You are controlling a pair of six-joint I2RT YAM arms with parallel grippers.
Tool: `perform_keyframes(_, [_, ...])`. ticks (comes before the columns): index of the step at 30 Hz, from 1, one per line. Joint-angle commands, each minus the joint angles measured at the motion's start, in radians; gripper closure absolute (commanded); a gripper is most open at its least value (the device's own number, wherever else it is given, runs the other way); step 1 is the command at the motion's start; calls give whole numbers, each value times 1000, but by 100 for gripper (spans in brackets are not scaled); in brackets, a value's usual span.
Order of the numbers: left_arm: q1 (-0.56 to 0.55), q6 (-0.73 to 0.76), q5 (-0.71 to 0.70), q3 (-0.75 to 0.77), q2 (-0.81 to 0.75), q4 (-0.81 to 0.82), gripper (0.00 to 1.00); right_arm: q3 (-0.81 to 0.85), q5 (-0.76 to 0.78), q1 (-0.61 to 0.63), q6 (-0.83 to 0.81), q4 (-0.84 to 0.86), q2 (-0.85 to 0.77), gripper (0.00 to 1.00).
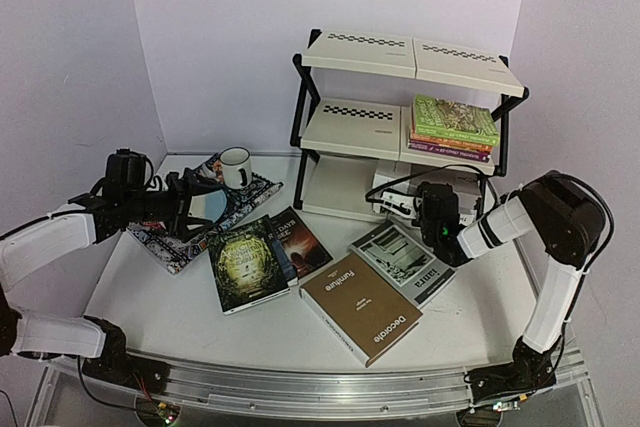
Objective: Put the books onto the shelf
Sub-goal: Place the book on the book pile on the shelf.
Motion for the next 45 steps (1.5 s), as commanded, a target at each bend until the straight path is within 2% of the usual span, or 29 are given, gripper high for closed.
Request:
perform_keyframes(1, [3,40,39,76,38,11,9,-34,-96,-38,37,103,-5,71])
perform_keyframes(11, [4,50,54,113,66,12,9,-38,-204,-110,87,143,38,71])
perform_keyframes(16, [4,56,69,122,80,13,9,-47,-266,-122,40,163,66,67])
perform_keyframes(20, [3,58,71,124,83,14,9,-22,-253,-123,9,164,95,61])
perform_keyframes(21, [4,59,72,123,83,14,9,-19,-248,-122,5,164,98,59])
perform_keyframes(22, [4,59,72,124,83,14,9,-17,-245,-123,3,164,99,52])
perform_keyframes(24, [4,58,72,122,82,13,9,-19,-243,-122,3,164,94,31])
perform_keyframes(25, [4,58,72,122,81,13,9,-22,-242,-122,3,164,90,24])
perform_keyframes(31, [3,59,75,126,81,13,9,-74,-269,-123,18,164,47,2])
perform_keyframes(45, [4,59,72,110,66,14,8,-144,-238,-98,69,105,-53,2])
